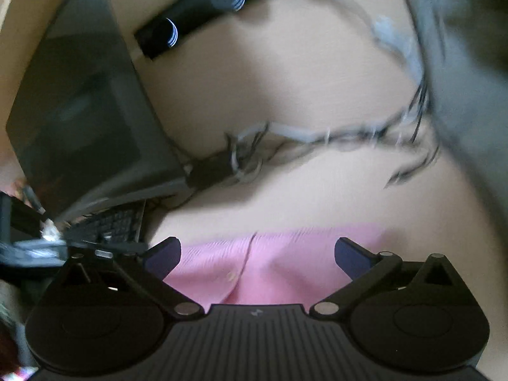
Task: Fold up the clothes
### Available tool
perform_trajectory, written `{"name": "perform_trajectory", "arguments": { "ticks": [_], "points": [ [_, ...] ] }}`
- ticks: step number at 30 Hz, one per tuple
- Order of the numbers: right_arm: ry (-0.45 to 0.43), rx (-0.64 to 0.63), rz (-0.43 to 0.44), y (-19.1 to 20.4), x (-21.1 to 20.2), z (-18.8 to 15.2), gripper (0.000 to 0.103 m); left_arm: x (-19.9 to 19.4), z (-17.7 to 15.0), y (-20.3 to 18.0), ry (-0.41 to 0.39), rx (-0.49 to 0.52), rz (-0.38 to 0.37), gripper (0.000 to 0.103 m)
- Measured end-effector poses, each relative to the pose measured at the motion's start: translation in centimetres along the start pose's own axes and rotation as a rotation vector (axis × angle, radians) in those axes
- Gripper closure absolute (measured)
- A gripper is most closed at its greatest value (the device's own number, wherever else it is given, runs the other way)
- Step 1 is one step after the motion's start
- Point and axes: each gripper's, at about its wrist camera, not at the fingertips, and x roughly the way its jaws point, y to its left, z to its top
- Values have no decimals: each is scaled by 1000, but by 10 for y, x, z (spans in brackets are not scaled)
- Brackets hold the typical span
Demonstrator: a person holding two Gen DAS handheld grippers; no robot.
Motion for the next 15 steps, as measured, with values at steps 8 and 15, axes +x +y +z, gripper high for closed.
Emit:
{"name": "perform_trajectory", "arguments": {
  "ticks": [8,15],
  "points": [
    [-37,0,-141,3,27,-30,0,25,-5,13,108,50,56,8],
    [-59,118,-168,3,20,-30,0,26,-4,11,122,108,23,5]
  ]
}}
